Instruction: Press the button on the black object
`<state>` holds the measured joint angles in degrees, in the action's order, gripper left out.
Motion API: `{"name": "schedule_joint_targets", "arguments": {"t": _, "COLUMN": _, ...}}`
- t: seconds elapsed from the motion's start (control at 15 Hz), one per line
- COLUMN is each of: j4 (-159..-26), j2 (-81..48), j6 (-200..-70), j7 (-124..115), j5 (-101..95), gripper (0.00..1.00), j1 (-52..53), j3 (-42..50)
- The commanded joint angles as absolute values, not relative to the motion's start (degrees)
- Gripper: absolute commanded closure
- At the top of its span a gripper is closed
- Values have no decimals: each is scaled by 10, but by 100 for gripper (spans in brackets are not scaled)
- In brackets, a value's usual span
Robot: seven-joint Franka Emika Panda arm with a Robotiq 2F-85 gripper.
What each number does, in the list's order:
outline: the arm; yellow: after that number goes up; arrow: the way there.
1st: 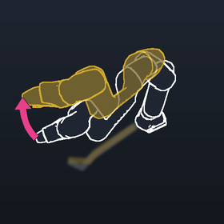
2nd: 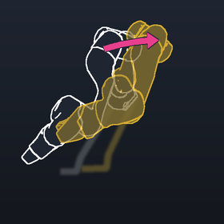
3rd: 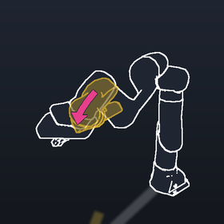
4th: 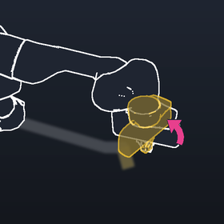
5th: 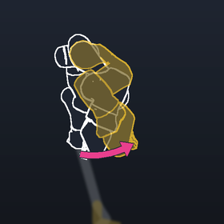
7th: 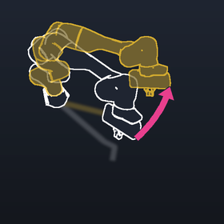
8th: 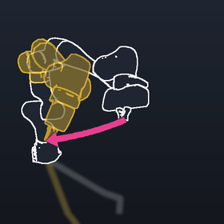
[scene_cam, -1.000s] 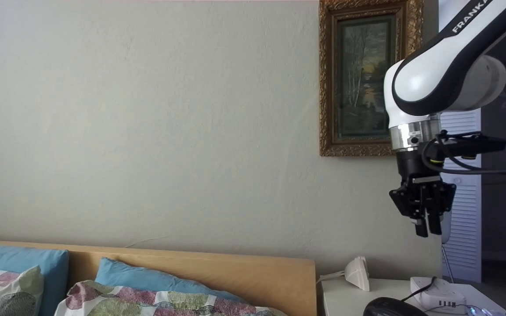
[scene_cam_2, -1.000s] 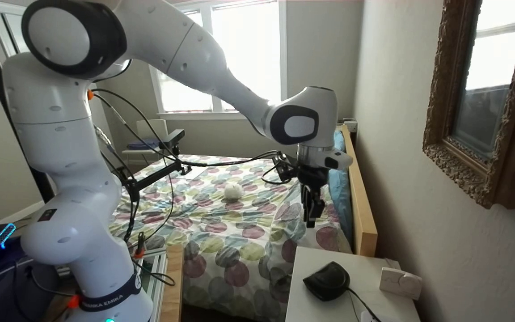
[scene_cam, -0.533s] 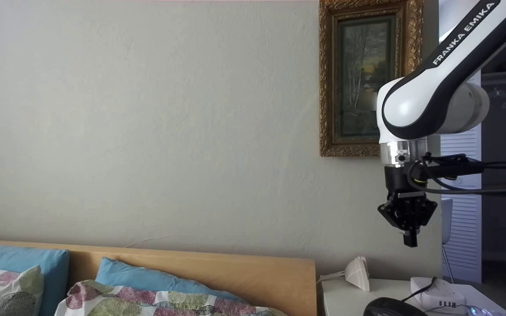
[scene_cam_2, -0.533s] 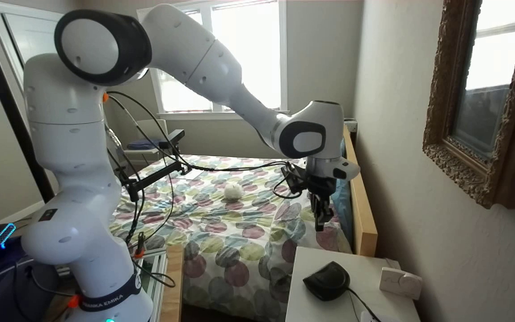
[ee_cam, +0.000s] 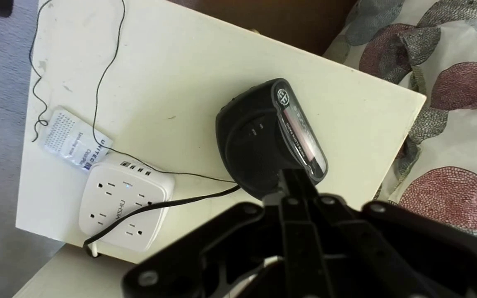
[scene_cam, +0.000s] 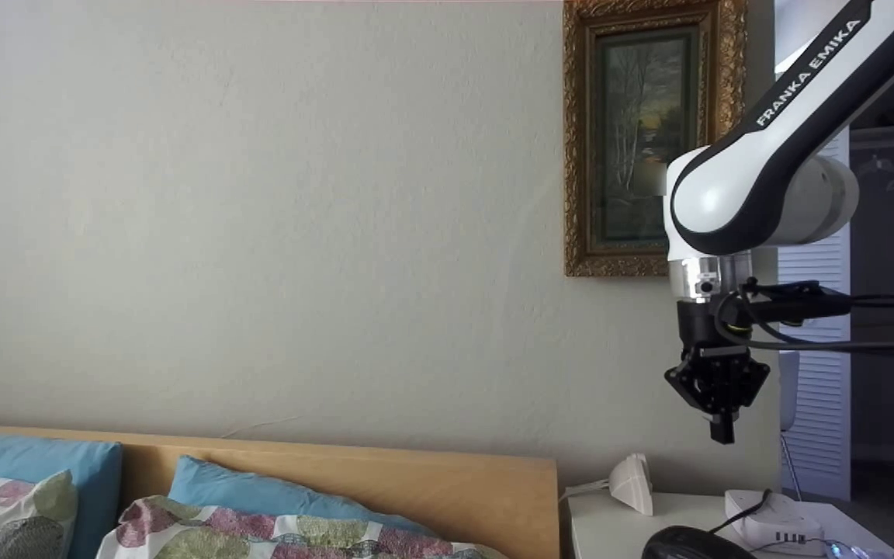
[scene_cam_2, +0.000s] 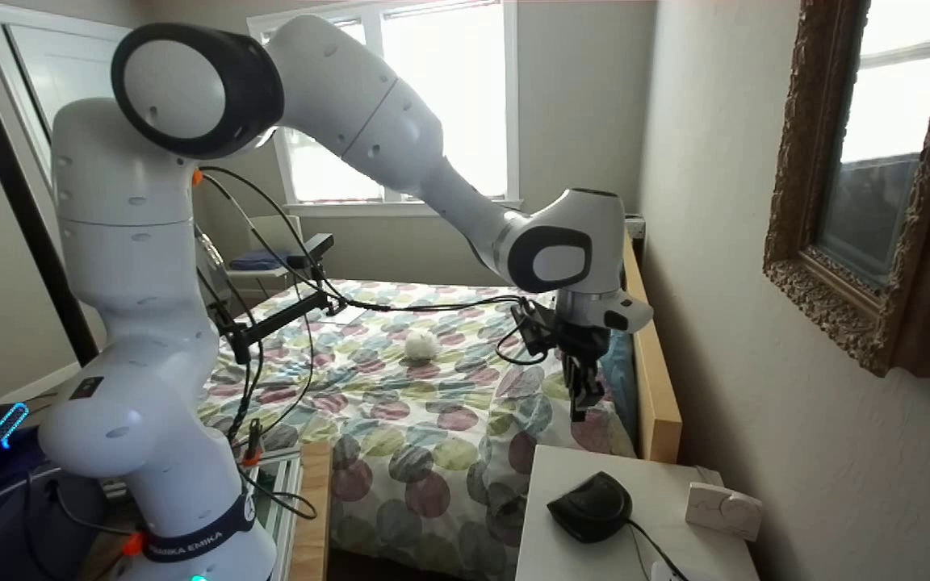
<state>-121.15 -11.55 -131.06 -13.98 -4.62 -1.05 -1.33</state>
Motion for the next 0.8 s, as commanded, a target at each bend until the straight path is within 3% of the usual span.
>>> {"name": "schedule_joint_targets", "arguments": {"t": 0.0, "j4": -1177, "j2": -175, "j6": -1333, "j7": -145, "j5": -17, "gripper": 100, "j1": -1, "j3": -6}}
{"name": "schedule_joint_targets", "arguments": {"t": 0.73, "j4": -1062, "j2": -308, "j6": -1373, "j7": -113, "j5": 0, "gripper": 100, "j1": 5, "j3": -5}}
